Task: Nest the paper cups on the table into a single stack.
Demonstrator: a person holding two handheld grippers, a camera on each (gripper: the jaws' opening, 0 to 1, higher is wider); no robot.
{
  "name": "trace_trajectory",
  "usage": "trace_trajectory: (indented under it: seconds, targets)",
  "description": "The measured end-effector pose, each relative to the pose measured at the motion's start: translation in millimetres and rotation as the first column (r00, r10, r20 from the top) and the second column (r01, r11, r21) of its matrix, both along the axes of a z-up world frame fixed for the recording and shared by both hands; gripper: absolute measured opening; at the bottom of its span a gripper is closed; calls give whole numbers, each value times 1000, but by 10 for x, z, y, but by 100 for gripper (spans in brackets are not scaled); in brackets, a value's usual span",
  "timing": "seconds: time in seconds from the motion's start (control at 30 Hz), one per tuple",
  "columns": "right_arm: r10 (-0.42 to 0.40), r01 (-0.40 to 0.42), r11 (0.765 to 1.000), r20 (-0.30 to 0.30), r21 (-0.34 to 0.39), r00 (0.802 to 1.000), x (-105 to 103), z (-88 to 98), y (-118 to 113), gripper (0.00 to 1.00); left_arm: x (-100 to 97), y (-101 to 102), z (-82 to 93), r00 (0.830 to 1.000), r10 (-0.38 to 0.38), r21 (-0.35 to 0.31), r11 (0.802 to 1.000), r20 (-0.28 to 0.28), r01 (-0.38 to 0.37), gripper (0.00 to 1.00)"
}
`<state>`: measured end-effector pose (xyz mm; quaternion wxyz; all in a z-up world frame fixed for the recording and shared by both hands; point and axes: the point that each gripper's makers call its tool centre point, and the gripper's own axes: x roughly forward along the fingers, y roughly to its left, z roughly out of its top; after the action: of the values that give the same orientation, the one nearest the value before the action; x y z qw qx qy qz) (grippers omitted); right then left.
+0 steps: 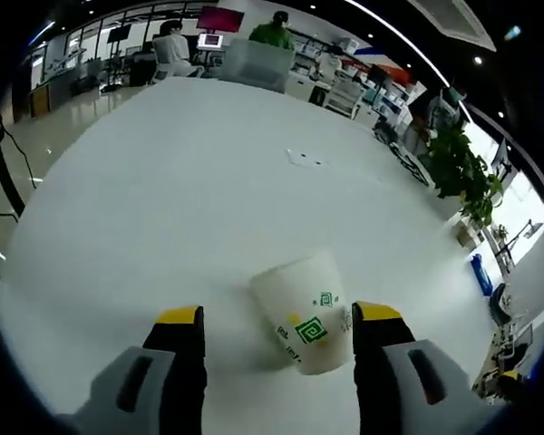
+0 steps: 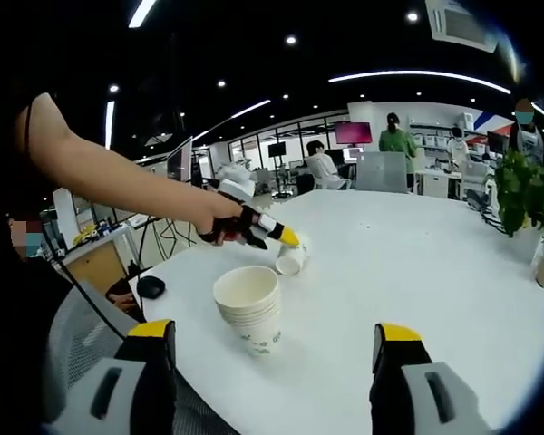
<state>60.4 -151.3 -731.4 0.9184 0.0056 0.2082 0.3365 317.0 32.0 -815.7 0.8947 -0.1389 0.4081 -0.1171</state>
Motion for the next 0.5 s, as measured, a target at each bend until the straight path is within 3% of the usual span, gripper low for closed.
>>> trace_trajectory:
  seconds: [0.17,0.5]
  targets:
    - [-7,7,1000,-1,-3,1000,9,-7,-14,90,-80,-66,-21,1000,-17,22,1000,-18,18,58]
    - [-17,17,1000,-4,-9,1000,24,-23,-31,89,-276,-132,-59,995,-90,55,994,-42,92,37]
